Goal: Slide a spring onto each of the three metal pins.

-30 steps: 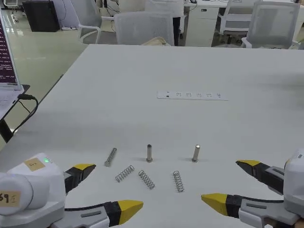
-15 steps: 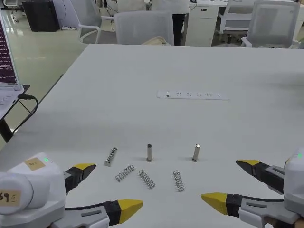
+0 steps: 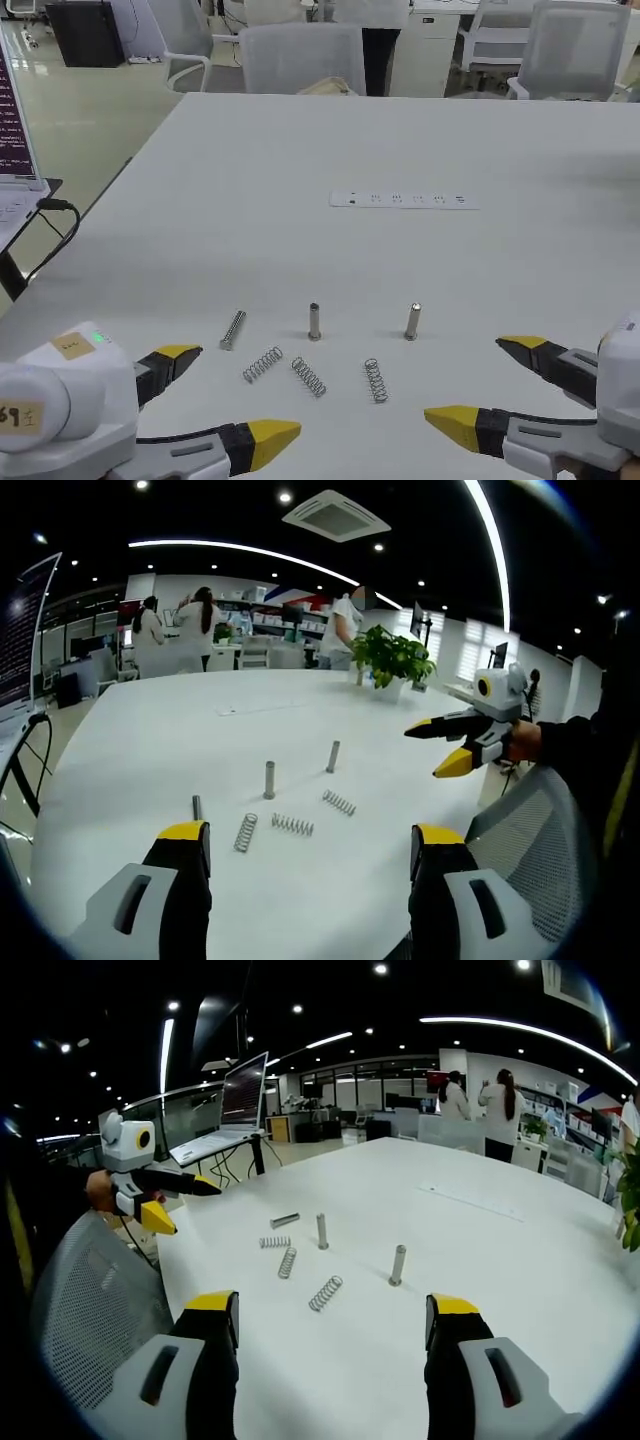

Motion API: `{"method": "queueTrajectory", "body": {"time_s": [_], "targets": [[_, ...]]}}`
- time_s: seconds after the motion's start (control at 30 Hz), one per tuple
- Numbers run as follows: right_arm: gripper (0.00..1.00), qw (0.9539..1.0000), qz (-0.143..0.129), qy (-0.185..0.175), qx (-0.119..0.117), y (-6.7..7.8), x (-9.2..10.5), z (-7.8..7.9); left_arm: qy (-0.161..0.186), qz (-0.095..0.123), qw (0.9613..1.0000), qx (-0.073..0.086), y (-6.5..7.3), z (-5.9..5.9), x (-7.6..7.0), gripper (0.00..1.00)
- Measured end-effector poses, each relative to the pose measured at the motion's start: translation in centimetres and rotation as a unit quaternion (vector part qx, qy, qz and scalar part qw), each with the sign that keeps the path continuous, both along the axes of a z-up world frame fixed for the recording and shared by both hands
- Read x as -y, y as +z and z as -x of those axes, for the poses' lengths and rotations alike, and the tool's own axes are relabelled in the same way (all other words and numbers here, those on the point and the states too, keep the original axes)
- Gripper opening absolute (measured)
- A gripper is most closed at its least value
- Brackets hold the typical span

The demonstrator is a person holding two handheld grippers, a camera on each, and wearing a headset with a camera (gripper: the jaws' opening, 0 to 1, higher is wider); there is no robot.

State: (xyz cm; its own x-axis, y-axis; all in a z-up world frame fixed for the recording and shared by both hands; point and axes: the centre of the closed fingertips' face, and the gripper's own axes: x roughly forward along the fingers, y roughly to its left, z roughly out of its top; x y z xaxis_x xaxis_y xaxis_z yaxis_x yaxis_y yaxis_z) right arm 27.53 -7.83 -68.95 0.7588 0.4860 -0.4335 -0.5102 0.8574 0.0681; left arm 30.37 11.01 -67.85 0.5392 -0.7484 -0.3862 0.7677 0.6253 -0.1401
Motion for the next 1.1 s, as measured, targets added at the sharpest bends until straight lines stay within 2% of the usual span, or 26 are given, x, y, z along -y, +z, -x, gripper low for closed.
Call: {"method": "queueTrajectory", "body": {"time_s": [1.1], "targets": [[0.75,1.0000,-0.003,0.002,-0.001,0.12,-0.02,-0.03,0.000,-0.002,1.0000,-0.004,-0.09,-0.13,-0.01,0.78]]}}
